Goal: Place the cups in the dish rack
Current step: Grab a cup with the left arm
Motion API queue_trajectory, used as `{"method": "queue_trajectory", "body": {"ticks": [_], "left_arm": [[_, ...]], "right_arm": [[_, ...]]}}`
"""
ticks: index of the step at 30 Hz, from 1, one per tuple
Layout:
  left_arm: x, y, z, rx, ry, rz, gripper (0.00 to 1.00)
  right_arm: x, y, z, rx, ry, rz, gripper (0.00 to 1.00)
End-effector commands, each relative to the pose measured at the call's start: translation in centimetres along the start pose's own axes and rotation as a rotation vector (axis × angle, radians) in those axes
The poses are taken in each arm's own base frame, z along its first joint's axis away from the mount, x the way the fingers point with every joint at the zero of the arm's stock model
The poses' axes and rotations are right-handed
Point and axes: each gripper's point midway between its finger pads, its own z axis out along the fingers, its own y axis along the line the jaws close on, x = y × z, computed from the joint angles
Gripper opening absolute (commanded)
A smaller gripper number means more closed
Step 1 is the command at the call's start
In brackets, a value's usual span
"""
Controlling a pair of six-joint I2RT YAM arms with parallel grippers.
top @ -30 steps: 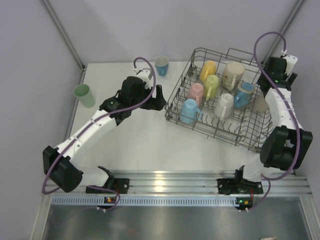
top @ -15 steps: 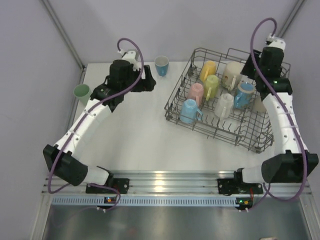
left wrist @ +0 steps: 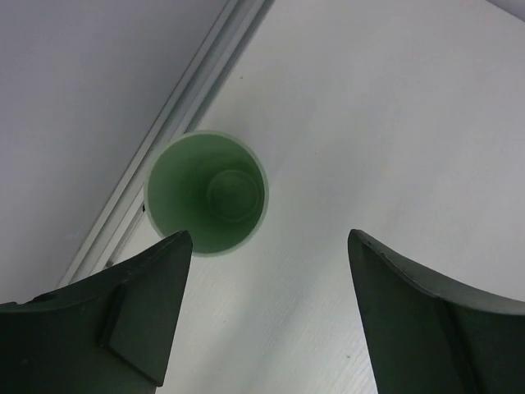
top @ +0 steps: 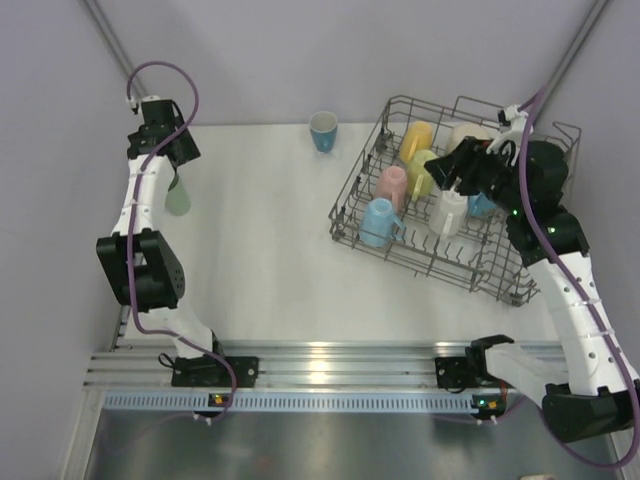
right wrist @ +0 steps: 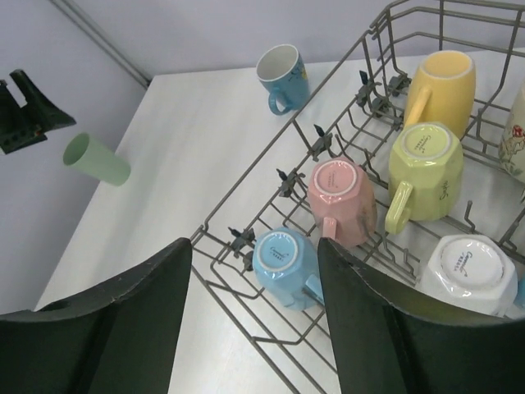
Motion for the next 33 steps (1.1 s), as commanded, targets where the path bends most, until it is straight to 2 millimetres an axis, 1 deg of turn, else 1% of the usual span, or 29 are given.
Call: {"method": "queue_trajectory", "body": {"ticks": [1, 3, 5, 9, 11, 13, 17, 19, 21, 22, 23, 25, 26, 28, 29, 30, 31, 33], "left_arm": [[-1.9, 0.1, 0.6, -0.011, -0.031, 0.019, 0.82], [-0.7, -0.1, 1.4, -0.009, 0.008, 0.015, 0.82], [1.0, -0.4, 2.5, -0.012, 0.06, 0.014, 0.82], [3.7, 0.2, 4.4, -0.067, 0.139, 0.03, 0.79], [4.5, 0.9, 5.1, -0.106, 0.155, 0.043, 0.79], [4.8, 1.3, 5.4, -0.119, 0.164, 0.056, 0.79], [6.3, 1.7, 6.6, -0.113, 0.215, 0.067, 0.79], [6.8, 1.9, 6.9, -0.116, 0.23, 0.074, 0.78], [7.2, 1.7, 7.3, -0.098, 0.245, 0.091, 0.72], [7.2, 1.5, 7.3, -0.083, 0.246, 0.092, 0.67], [7.0, 1.2, 7.2, -0.065, 0.245, 0.098, 0.58], [6.7, 0.5, 6.9, -0.023, 0.244, 0.092, 0.46], [6.6, 0.2, 6.7, -0.007, 0.242, 0.092, 0.28], [5.9, -0.9, 5.8, 0.066, 0.237, 0.077, 0.16], [5.7, -1.4, 5.4, 0.098, 0.237, 0.077, 0.1], [5.3, -1.8, 4.9, 0.124, 0.231, 0.074, 0.0], [4.7, -2.4, 4.0, 0.162, 0.217, 0.068, 0.0], [3.9, -2.9, 2.8, 0.197, 0.198, 0.062, 0.0]], "right_arm": [[-1.4, 2.1, -1.7, -0.081, -0.049, -0.082, 0.64], [-2.0, 2.3, -2.7, -0.074, -0.07, -0.118, 0.65], [-2.6, 2.0, -3.2, -0.048, -0.083, -0.146, 0.65], [-2.1, 2.1, -3.1, -0.065, -0.076, -0.143, 0.66], [-1.8, 2.2, -2.9, -0.077, -0.063, -0.138, 0.65], [-1.6, 2.1, -3.1, -0.071, -0.059, -0.141, 0.66], [-1.9, 2.0, -3.5, -0.063, -0.078, -0.148, 0.66], [-2.1, 2.1, -3.4, -0.064, -0.082, -0.145, 0.65], [-2.1, 2.1, -3.3, -0.063, -0.083, -0.138, 0.65], [-2.1, 2.1, -3.3, -0.064, -0.081, -0.139, 0.65], [-2.2, 2.2, -3.2, -0.066, -0.083, -0.137, 0.65], [-2.1, 2.0, -2.8, -0.061, -0.082, -0.13, 0.65], [-1.9, 1.8, -2.5, -0.056, -0.079, -0.121, 0.65], [-1.6, 0.7, -1.7, -0.014, -0.071, -0.106, 0.65], [-1.0, 0.3, -1.4, 0.001, -0.055, -0.092, 0.64], [-0.6, -0.1, -1.1, 0.014, -0.044, -0.081, 0.64], [-0.2, -0.6, -0.8, 0.028, -0.035, -0.075, 0.64], [0.6, -1.7, -0.6, 0.072, -0.014, -0.058, 0.64]]}}
